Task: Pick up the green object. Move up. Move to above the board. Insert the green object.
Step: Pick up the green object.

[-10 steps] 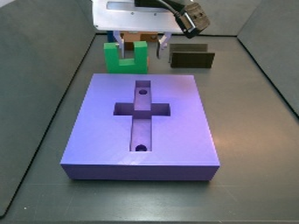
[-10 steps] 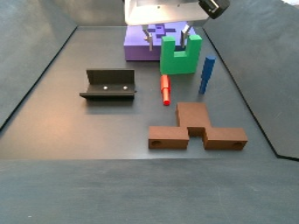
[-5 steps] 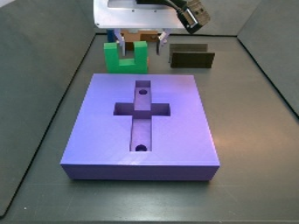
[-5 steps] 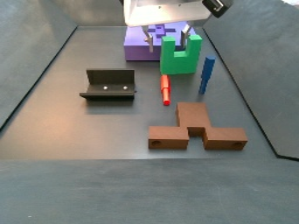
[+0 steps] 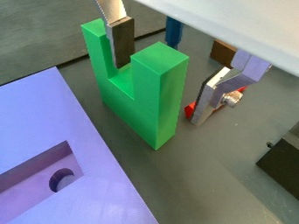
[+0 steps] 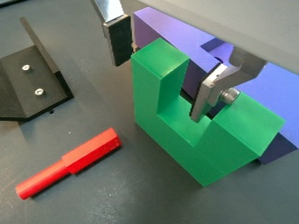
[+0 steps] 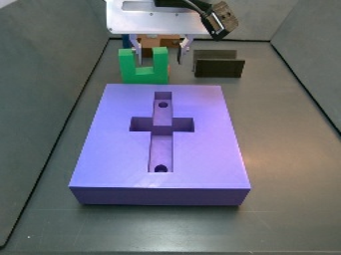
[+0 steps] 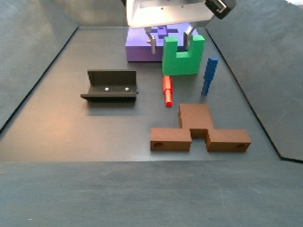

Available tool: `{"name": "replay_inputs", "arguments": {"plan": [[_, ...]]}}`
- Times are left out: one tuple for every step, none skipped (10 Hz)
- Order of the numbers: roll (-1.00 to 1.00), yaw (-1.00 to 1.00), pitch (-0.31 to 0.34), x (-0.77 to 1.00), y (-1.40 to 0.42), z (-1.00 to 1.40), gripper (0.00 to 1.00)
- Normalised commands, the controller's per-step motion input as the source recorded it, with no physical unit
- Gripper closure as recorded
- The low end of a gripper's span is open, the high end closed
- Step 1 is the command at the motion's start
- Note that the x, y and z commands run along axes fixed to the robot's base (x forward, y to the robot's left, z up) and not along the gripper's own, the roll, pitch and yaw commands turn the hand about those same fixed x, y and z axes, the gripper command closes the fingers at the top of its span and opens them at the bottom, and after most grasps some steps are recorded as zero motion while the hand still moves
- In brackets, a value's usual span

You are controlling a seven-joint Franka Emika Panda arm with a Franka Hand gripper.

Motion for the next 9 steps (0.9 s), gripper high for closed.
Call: {"name": "replay_inputs", "arguments": {"plan": [[0.07,-0.04,0.011,0.0,0.0,-0.09,0.0],[0.09,-0.07,0.016,0.0,-0.01,-0.05,0.0],[0.12,-0.15,0.019,0.0,-0.01,-0.07,0.0],[0.13,-0.16,0.024,0.0,-0.04,-0.05,0.0],[0.08,-0.07,0.024,0.0,-0.02,-0.01,0.0],[0.0,0.0,0.0,0.0,0.0,0.0,0.0],[0.0,0.0,0.0,0.0,0.0,0.0,1.0],[0.0,0.0,0.0,0.0,0.0,0.0,1.0],[0.0,0.0,0.0,0.0,0.0,0.0,1.0]]}}
